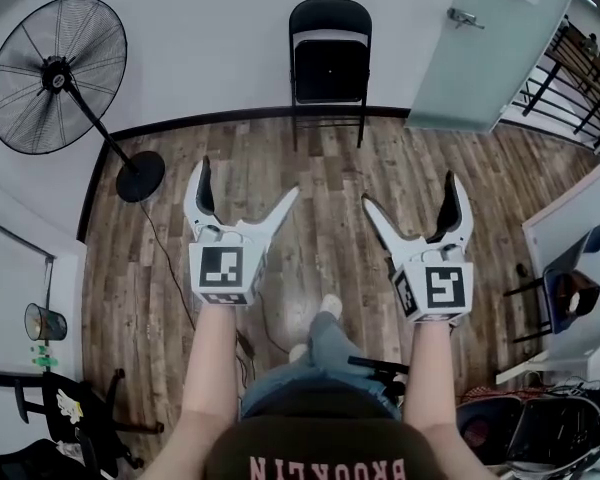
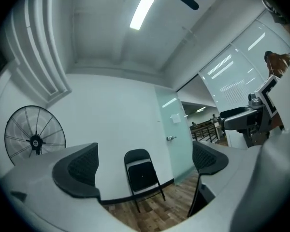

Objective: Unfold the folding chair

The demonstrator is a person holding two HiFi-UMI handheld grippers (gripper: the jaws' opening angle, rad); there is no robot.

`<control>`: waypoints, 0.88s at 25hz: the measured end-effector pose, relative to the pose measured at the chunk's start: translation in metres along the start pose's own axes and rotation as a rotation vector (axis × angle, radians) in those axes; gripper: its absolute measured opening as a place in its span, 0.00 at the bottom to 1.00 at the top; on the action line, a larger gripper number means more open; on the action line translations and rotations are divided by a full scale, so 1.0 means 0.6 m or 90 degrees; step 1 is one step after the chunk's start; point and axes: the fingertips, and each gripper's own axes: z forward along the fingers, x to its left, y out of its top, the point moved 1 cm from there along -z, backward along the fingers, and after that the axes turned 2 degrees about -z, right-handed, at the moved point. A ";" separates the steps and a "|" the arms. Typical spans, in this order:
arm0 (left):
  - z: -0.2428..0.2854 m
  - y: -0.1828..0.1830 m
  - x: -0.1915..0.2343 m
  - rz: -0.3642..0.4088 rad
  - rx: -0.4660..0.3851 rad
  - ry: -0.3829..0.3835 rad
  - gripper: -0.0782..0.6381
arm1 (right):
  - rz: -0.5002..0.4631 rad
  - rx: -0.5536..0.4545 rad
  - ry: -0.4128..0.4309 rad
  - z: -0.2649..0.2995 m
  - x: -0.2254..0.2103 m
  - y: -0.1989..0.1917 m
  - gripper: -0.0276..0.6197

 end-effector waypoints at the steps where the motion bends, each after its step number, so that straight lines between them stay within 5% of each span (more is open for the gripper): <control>1: 0.009 -0.005 0.004 -0.007 0.004 0.004 0.91 | 0.000 0.000 -0.009 0.009 -0.006 -0.003 0.93; 22: 0.422 -0.108 0.140 -0.016 0.080 0.038 0.91 | 0.046 0.063 0.067 0.438 -0.159 -0.166 0.93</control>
